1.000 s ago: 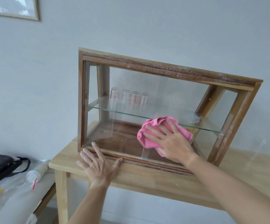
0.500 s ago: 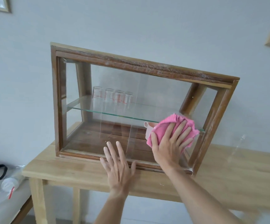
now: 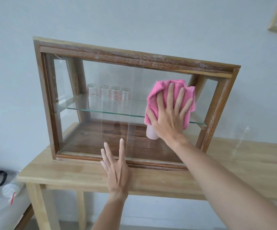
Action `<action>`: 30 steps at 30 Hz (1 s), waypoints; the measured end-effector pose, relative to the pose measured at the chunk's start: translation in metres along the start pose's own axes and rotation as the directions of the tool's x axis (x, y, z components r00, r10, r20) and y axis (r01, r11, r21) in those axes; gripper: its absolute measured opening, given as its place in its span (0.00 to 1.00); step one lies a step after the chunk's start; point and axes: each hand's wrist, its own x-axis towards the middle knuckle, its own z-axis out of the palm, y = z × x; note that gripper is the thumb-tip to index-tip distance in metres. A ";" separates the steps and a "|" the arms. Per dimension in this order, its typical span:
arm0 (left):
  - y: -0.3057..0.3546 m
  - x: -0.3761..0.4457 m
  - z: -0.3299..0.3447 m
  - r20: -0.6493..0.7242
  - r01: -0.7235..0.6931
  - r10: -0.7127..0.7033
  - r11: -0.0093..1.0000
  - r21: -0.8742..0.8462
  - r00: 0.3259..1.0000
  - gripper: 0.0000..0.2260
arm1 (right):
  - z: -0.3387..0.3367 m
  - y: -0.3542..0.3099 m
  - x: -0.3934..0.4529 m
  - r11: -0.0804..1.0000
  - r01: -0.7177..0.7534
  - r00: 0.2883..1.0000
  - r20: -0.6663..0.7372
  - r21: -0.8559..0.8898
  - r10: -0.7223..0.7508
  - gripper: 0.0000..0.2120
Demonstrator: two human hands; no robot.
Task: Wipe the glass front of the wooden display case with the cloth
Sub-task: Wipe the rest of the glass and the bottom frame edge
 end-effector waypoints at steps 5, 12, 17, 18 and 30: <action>-0.002 -0.002 -0.001 0.005 -0.034 0.034 0.999 -0.013 0.999 0.49 | 0.042 -0.015 -0.082 0.720 0.687 0.724 0.181 -0.104 -0.665 0.39; -0.001 -0.001 -0.002 0.033 -0.043 0.042 0.998 0.035 0.999 0.49 | 0.049 0.080 -0.123 0.643 0.754 0.653 0.264 -0.135 -0.709 0.40; 0.000 -0.002 0.000 0.024 -0.052 0.050 0.994 0.093 0.998 0.44 | 0.030 0.113 -0.131 0.939 0.313 0.940 0.185 -0.142 -0.286 0.33; 0.001 -0.003 0.000 0.020 -0.053 0.051 0.994 0.093 0.998 0.45 | 0.030 0.101 -0.125 0.968 0.220 0.968 0.154 -0.123 -0.200 0.35; 0.000 -0.003 -0.001 -0.073 0.041 -0.046 0.997 -0.061 0.996 0.39 | 0.055 -0.013 -0.111 0.797 0.604 0.790 0.156 -0.024 -0.593 0.39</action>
